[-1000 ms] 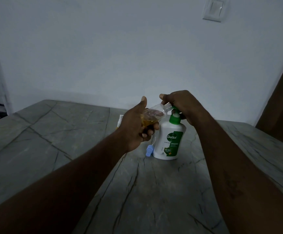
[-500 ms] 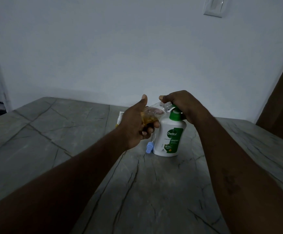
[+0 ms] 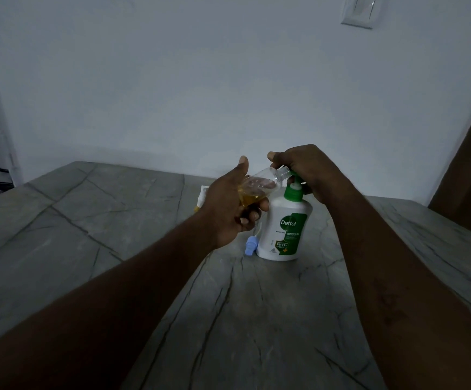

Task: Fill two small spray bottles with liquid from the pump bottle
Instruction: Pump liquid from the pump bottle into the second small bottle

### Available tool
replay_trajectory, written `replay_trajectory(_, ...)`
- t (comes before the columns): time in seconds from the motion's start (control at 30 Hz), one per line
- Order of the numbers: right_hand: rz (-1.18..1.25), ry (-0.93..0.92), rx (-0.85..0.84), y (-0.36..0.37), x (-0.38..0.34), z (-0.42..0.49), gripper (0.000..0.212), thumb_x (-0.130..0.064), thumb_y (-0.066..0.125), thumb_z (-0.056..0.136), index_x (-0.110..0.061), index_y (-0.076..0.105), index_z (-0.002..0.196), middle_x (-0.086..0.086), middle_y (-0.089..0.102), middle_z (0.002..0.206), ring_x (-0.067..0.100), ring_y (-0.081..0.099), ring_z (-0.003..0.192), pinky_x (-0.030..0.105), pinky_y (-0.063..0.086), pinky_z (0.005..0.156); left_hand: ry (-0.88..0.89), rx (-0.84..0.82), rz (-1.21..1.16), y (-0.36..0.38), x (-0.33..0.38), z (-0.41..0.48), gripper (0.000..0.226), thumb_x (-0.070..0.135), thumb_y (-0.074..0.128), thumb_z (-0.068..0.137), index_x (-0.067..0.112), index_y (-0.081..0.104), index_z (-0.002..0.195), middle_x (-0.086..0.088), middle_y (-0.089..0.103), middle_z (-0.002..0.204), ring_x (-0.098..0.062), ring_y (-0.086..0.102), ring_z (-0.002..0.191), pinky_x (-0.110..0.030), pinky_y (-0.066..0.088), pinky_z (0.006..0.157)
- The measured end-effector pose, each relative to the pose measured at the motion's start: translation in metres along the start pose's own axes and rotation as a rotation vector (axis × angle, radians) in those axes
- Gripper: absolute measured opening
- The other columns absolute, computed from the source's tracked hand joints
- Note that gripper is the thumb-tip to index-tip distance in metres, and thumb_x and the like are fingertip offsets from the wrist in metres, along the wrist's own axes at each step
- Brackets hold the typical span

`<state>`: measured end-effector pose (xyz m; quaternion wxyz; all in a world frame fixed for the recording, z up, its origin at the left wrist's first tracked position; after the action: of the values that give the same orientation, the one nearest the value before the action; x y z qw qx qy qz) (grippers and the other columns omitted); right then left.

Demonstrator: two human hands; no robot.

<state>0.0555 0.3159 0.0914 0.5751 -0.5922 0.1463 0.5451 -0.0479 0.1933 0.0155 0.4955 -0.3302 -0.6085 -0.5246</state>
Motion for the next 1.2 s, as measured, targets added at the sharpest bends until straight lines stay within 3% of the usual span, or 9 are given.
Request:
replay_trajectory(0.2, 0.052, 0.066, -0.02, 0.004, 0.005, -0.005, 0.02, -0.034, 0.074, 0.088, -0.015, 0.08, 0.092, 0.01, 0.075, 0.105, 0.022, 0.06, 0.081, 0.036, 0.049, 0.075, -0.01, 0.009, -0.004, -0.001, -0.001, -0.001, 0.071, 0.07, 0.036, 0.098, 0.008, 0.07, 0.108, -0.008, 0.062, 0.066, -0.013, 0.044, 0.049, -0.023, 0.027, 0.045)
replay_trajectory(0.37, 0.086, 0.064, -0.028, 0.006, 0.005, -0.008, 0.018, -0.032, 0.073, 0.091, -0.016, 0.076, 0.082, 0.003, 0.071, 0.086, 0.015, 0.06, 0.07, 0.029, 0.048, 0.068, -0.018, 0.025, 0.011, 0.0, -0.001, -0.001, 0.072, 0.07, 0.035, 0.099, 0.008, 0.072, 0.108, -0.009, 0.061, 0.064, -0.013, 0.044, 0.049, -0.024, 0.026, 0.046)
replay_trajectory(0.5, -0.027, 0.011, 0.015, 0.004, 0.002, -0.003, 0.026, -0.041, 0.072, 0.09, -0.019, 0.076, 0.076, 0.0, 0.069, 0.08, 0.016, 0.059, 0.069, 0.03, 0.048, 0.066, -0.019, 0.032, 0.006, -0.001, -0.001, -0.002, 0.073, 0.07, 0.036, 0.098, 0.007, 0.072, 0.11, -0.009, 0.062, 0.064, -0.013, 0.044, 0.049, -0.023, 0.026, 0.044)
replay_trajectory(0.83, -0.047, -0.032, 0.031, 0.0, -0.005, -0.003, 0.027, -0.042, 0.069, 0.093, -0.021, 0.074, 0.077, 0.0, 0.069, 0.082, 0.016, 0.058, 0.068, 0.03, 0.048, 0.064, -0.001, 0.014, 0.005, -0.001, 0.001, 0.001, 0.073, 0.07, 0.036, 0.099, 0.007, 0.07, 0.116, -0.009, 0.062, 0.066, -0.013, 0.045, 0.048, -0.023, 0.029, 0.045)
replay_trajectory(1.0, 0.033, 0.067, -0.009, 0.006, 0.007, -0.003, 0.022, -0.033, 0.074, 0.084, -0.016, 0.082, 0.095, 0.001, 0.078, 0.102, 0.021, 0.068, 0.086, 0.042, 0.057, 0.087, -0.011, 0.028, 0.006, -0.002, -0.001, 0.002, 0.072, 0.07, 0.038, 0.098, 0.007, 0.071, 0.11, -0.009, 0.062, 0.065, -0.014, 0.044, 0.049, -0.02, 0.031, 0.04)
replay_trajectory(1.2, 0.016, 0.033, -0.006, 0.005, 0.005, -0.002, 0.021, -0.038, 0.073, 0.086, -0.018, 0.079, 0.084, 0.003, 0.076, 0.093, 0.018, 0.064, 0.077, 0.035, 0.052, 0.077, -0.008, 0.037, 0.012, -0.004, -0.003, 0.003, 0.075, 0.071, 0.038, 0.097, 0.005, 0.07, 0.117, -0.01, 0.062, 0.066, -0.014, 0.044, 0.049, -0.022, 0.028, 0.043)
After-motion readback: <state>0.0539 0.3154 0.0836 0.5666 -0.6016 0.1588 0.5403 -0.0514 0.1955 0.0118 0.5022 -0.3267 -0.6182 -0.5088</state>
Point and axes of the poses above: each hand's wrist, its own z-axis towards the middle knuckle, its own y-axis out of the palm, x = y × z, the point moved 6 cm from there along z, towards the middle knuckle
